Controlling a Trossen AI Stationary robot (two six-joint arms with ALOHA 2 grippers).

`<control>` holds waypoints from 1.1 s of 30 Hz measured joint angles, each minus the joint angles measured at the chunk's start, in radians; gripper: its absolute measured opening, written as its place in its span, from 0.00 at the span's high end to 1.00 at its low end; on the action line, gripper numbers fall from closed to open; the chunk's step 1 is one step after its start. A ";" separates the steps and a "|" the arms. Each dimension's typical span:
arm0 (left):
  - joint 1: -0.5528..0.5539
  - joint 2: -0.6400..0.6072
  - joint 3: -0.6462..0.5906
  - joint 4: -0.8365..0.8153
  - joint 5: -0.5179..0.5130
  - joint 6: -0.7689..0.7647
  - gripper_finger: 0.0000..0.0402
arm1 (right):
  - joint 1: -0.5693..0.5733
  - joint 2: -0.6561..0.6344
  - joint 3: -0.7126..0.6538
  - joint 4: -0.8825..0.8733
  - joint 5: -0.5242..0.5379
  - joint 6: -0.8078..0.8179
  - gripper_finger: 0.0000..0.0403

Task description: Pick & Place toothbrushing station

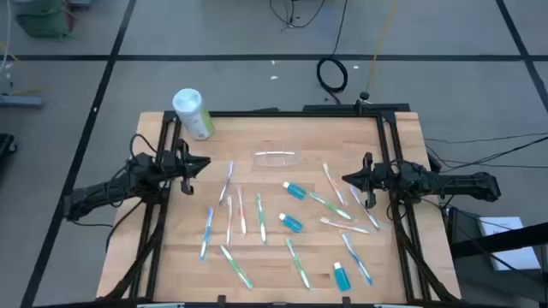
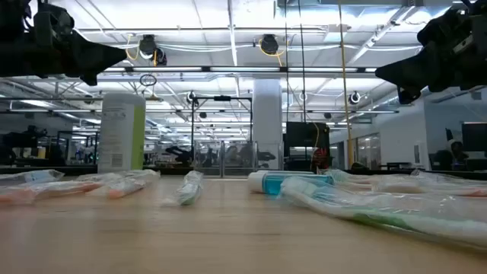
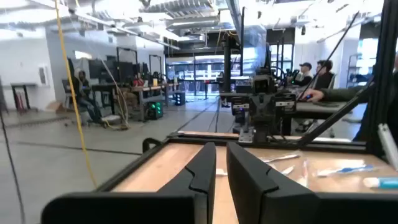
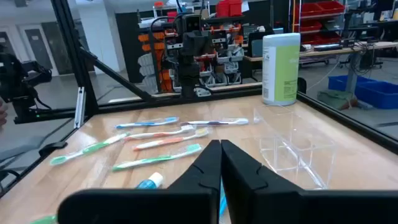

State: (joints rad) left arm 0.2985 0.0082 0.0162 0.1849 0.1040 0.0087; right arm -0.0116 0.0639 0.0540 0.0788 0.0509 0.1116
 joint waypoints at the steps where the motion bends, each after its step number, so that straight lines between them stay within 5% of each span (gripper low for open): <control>1: 0.000 0.000 0.000 0.000 0.000 -0.017 0.88 | 0.000 0.000 0.000 0.000 0.000 0.004 1.00; 16: 0.000 0.000 0.000 -0.101 0.025 -0.072 0.88 | 0.000 0.000 0.000 0.000 0.000 0.025 1.00; 24: 0.000 0.000 0.000 -0.062 0.063 -0.075 0.88 | 0.000 0.000 0.000 0.030 0.000 -0.194 1.00; 33: 0.000 0.000 0.000 -0.089 0.081 -0.088 0.88 | 0.000 0.000 0.000 0.030 0.000 -0.103 1.00</control>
State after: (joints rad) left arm 0.2985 0.0082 0.0162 0.0961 0.1846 -0.0793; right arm -0.0116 0.0643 0.0539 0.1089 0.0507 0.0090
